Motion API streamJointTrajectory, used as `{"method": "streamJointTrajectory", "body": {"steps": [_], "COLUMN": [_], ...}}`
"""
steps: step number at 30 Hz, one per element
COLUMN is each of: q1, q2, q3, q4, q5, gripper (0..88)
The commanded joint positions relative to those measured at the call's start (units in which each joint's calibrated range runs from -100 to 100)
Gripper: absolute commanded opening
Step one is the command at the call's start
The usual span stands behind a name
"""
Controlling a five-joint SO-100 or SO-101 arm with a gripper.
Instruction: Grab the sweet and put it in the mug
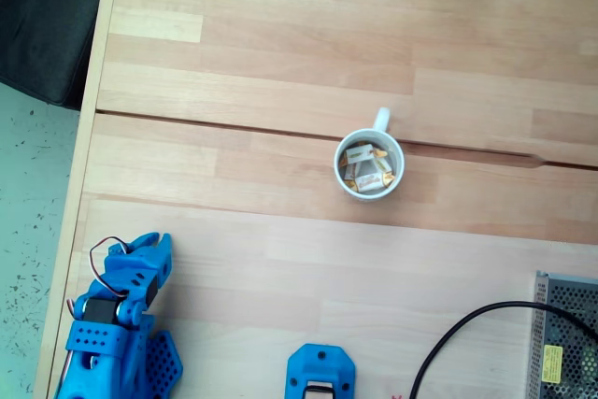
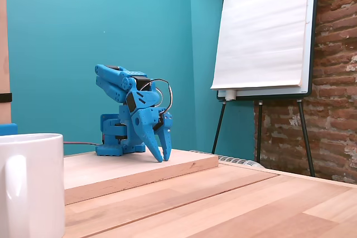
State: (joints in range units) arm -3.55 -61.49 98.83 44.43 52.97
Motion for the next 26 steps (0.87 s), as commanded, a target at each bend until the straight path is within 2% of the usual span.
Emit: {"method": "streamJointTrajectory", "body": {"steps": [1,26], "q1": [0.3,0.1], "q2": [1.0,1.0], "q3": [1.1,1.1], "q4": [2.1,2.1], "q5": [0.1,0.5], "gripper": [5.1,5.5]}}
